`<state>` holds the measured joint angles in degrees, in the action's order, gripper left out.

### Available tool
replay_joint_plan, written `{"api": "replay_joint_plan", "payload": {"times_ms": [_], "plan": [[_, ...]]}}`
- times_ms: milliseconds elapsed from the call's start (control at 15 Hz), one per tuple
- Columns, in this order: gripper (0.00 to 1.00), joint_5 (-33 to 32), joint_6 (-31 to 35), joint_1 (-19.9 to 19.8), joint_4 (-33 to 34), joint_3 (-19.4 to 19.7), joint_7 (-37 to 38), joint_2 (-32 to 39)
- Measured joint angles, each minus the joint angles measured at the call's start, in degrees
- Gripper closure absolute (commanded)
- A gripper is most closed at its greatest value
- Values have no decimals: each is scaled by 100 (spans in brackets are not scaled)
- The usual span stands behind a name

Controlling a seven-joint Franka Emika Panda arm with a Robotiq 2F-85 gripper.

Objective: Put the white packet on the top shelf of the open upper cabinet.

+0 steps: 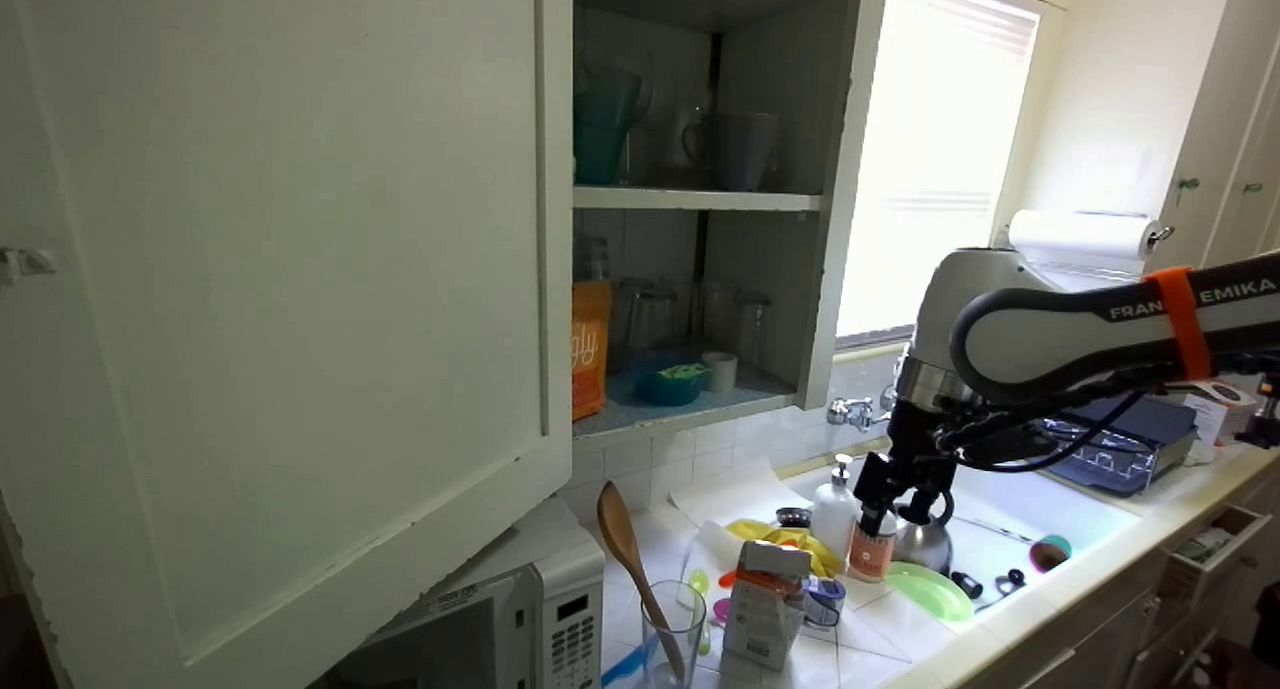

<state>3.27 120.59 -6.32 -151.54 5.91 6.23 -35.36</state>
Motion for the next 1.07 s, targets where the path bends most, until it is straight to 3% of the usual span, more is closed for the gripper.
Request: {"api": "replay_joint_plan", "payload": {"times_ms": [333, 533, 733, 1067], "plan": [[0, -1215, 408, -209, 264, -559, 91, 455], [0, -1842, 1087, -213, 375, -833, 134, 897], [0, -1741, 1565, -7, 382, -751, -133, 1302], [0, -1735, 1601, 39, 425, -683, -216, 1394]]}}
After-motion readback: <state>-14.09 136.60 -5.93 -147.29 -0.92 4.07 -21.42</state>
